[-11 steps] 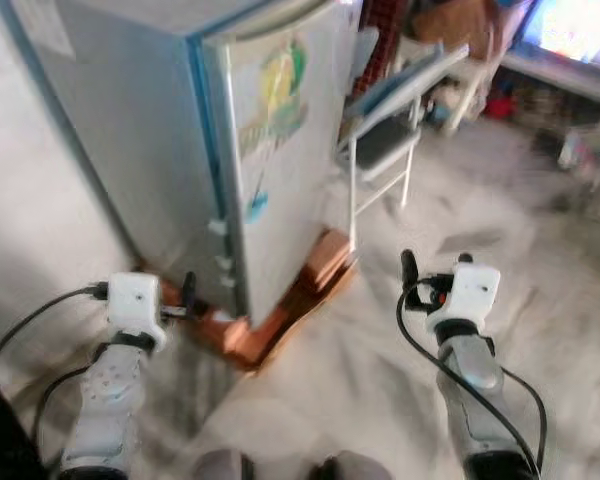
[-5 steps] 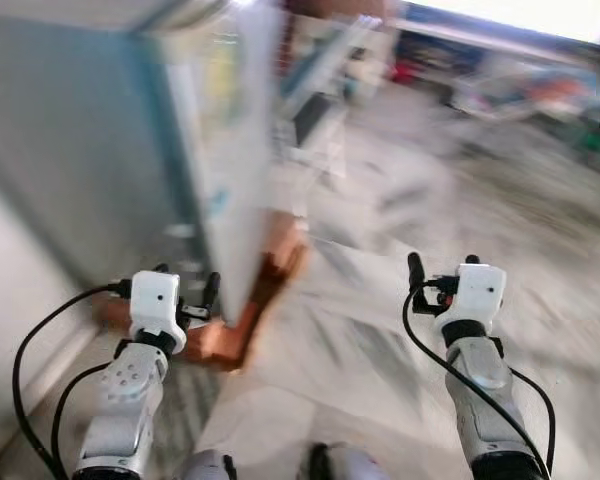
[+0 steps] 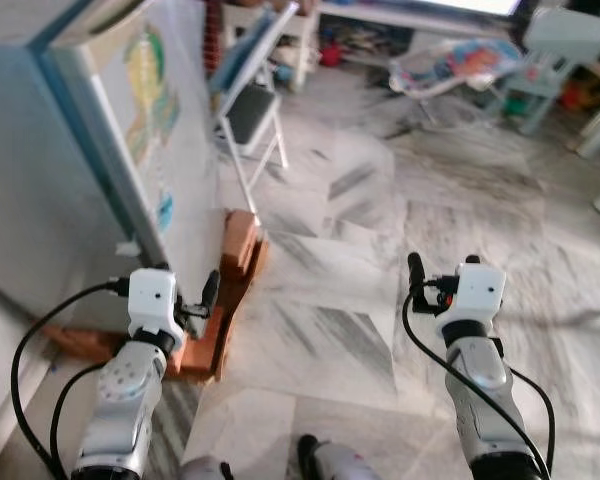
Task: Restocking fridge
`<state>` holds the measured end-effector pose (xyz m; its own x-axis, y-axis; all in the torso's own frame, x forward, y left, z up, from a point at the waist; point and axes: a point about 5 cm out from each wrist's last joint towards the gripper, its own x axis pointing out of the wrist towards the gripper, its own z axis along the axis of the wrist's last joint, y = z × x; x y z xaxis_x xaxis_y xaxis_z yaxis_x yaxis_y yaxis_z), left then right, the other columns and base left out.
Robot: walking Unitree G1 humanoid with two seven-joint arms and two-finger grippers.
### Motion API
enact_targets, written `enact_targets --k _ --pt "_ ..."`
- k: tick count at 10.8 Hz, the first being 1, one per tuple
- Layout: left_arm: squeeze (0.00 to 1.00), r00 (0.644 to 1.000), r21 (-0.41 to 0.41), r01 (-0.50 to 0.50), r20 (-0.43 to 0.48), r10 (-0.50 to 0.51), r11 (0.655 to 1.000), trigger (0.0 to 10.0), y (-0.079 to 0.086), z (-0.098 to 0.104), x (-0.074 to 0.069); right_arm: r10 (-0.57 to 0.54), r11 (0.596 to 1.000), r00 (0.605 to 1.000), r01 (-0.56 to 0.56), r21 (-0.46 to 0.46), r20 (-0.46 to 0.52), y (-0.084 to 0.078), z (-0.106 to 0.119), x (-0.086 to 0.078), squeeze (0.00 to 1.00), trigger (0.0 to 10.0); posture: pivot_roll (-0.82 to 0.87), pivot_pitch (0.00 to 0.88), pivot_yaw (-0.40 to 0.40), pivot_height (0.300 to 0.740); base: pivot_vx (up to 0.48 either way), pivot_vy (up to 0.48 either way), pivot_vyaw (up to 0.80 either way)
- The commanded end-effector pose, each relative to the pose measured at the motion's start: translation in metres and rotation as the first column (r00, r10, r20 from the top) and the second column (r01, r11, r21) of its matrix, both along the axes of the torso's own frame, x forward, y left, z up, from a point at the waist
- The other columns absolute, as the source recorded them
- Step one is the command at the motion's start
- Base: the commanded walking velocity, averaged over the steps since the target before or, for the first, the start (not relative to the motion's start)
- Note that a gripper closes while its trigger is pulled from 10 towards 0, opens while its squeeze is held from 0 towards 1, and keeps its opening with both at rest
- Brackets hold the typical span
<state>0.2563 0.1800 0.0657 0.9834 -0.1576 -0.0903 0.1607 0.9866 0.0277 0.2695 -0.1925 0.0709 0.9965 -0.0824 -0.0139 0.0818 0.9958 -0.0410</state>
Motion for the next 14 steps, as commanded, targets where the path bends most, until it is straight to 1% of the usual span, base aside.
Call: enact_targets --k 1,5,9,13,14 --pt "0.0 1.0 -0.006 0.007 0.013 -0.007 1.0 10.0 -0.0012 0.0031 0.0008 -0.004 1.0 1.0 0.004 -0.008 0.006 -0.0023 0.0023 0.0008 0.0 10.0 0.06 0.081 -0.052 0.74 0.0 0.48 -0.8" --pt "0.0 1.0 -0.006 0.005 0.016 -0.005 1.0 10.0 -0.0028 0.0026 0.0003 0.002 1.0 1.0 -0.001 -0.015 0.011 -0.0027 0.0039 0.0023 0.0 10.0 0.06 0.083 -0.059 0.74 0.0 0.44 0.0" --pt "0.0 1.0 0.002 0.008 0.028 -0.009 1.0 10.0 -0.0045 0.0031 0.0004 0.003 1.0 1.0 -0.003 -0.023 0.005 -0.0045 0.003 0.0018 0.0 10.0 0.06 0.084 -0.065 0.74 0.0 0.0 0.0" --pt "0.0 0.998 -0.006 0.043 0.051 -0.042 0.999 10.0 -0.009 0.006 0.0003 0.005 1.0 1.0 -0.004 -0.024 0.006 -0.0044 0.0037 0.0032 0.0 10.0 0.06 0.083 -0.067 0.74 0.0 0.0 0.0" --pt "0.0 0.997 -0.001 0.051 0.059 -0.051 0.999 10.0 -0.0097 0.0066 0.0006 0.004 1.0 1.0 -0.004 -0.025 0.009 -0.0044 0.004 0.0033 0.0 10.0 0.06 0.083 -0.067 0.74 0.247 0.0 0.0"
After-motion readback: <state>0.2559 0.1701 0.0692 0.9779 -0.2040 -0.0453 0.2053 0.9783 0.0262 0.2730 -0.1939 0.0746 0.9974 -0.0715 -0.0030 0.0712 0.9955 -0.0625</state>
